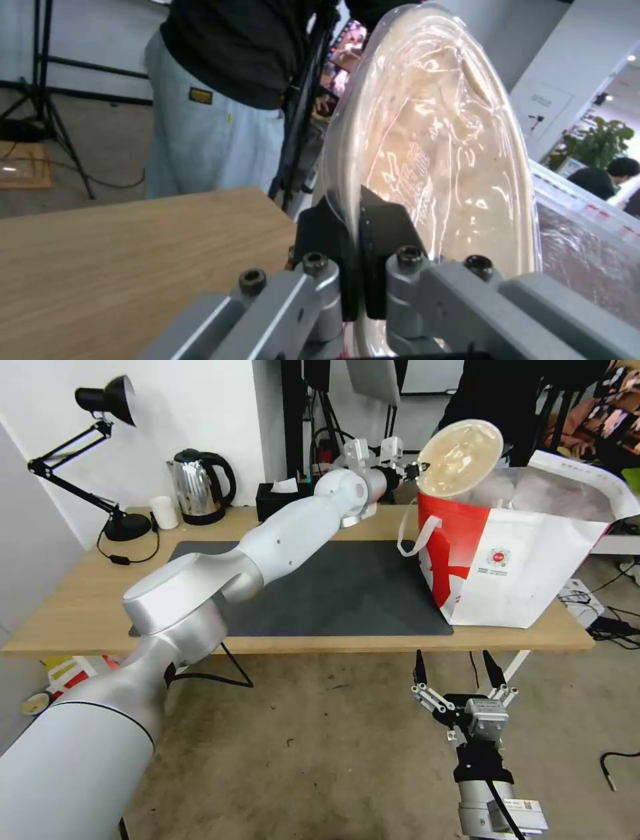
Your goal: Pick up the trash from the table and place it into the takeout bag.
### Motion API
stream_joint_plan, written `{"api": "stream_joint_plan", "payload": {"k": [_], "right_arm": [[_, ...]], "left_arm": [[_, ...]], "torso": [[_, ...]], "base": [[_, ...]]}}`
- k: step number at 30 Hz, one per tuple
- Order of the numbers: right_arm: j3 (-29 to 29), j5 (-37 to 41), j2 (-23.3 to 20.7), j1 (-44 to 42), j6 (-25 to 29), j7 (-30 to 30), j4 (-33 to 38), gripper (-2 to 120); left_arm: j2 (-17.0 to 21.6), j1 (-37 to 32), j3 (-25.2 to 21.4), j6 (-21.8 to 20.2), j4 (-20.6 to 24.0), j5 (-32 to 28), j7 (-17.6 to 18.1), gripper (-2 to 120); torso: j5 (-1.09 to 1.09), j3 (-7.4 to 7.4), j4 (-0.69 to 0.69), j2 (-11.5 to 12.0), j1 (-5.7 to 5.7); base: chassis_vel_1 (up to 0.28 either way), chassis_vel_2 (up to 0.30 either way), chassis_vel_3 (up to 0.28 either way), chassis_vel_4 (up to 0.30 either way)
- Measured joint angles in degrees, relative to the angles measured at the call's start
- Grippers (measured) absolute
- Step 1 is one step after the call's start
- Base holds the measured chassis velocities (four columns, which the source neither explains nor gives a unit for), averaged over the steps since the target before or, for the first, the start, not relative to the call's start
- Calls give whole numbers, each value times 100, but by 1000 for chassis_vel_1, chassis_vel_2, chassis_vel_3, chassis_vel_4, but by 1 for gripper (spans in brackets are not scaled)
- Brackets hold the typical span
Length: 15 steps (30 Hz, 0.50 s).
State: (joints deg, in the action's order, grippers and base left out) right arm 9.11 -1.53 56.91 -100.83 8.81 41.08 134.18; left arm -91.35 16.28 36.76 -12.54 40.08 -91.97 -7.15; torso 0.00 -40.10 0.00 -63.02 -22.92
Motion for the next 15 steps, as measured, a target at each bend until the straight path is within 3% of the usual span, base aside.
{"api": "stream_joint_plan", "payload": {"k": [6, 15], "right_arm": [[0, 0, 0, 0, 0, 0, 0, 100], [0, 0, 0, 0, 0, 0, 0, 100]], "left_arm": [[1, 34, 88, 16, 126, -11, -110, 1], [5, 24, 190, 122, 263, -19, -545, 1]], "torso": [[0, 0, 0, 0, 0], [0, 0, 0, 0, 0]], "base": [[0, 0, 0, 0], [0, 0, 0, 0]]}}
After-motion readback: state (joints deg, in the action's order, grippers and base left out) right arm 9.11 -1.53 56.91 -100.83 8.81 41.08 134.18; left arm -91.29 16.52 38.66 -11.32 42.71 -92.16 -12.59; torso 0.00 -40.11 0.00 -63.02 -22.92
